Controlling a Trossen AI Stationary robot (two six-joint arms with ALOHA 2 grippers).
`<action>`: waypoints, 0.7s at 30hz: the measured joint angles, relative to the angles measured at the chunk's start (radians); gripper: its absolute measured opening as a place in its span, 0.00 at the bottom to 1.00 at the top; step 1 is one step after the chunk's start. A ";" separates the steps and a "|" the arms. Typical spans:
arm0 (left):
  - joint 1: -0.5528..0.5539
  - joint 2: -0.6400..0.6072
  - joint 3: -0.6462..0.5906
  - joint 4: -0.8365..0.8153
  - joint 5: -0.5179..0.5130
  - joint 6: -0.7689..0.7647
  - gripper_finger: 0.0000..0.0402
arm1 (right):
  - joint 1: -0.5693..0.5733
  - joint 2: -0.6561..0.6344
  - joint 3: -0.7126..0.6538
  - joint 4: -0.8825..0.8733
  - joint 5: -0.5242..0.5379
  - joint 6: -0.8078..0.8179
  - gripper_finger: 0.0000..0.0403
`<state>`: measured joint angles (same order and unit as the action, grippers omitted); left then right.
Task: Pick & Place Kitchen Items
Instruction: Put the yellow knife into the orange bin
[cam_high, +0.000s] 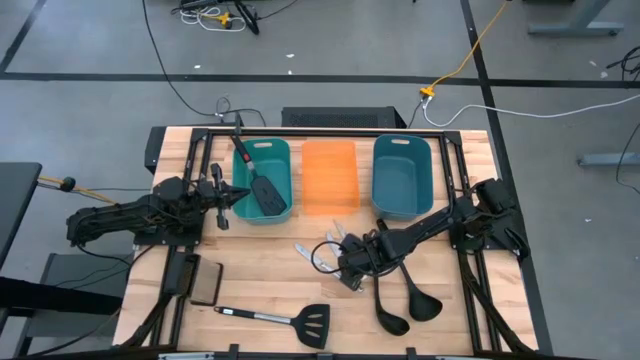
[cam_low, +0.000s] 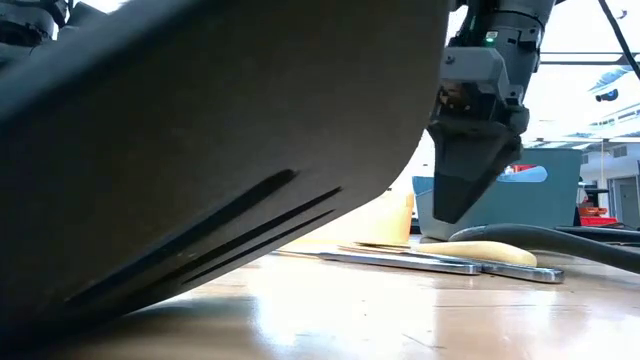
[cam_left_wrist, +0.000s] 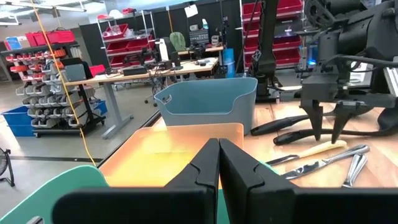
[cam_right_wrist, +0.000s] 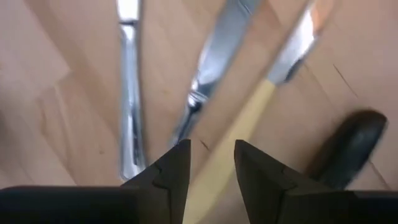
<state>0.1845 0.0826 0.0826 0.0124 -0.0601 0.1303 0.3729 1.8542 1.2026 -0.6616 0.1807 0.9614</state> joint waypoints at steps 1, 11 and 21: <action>0.000 0.000 0.000 0.000 0.000 0.000 0.04 | 0.000 0.000 0.000 -0.011 -0.007 0.015 0.32; 0.000 0.000 0.000 0.000 0.000 0.005 0.04 | 0.000 0.028 0.002 -0.002 -0.064 0.080 0.32; 0.000 0.000 0.000 0.000 0.001 0.005 0.04 | 0.027 0.079 0.003 -0.007 -0.113 0.160 0.32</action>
<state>0.1848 0.0826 0.0826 0.0120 -0.0592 0.1349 0.4002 1.9331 1.2054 -0.6682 0.0672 1.1213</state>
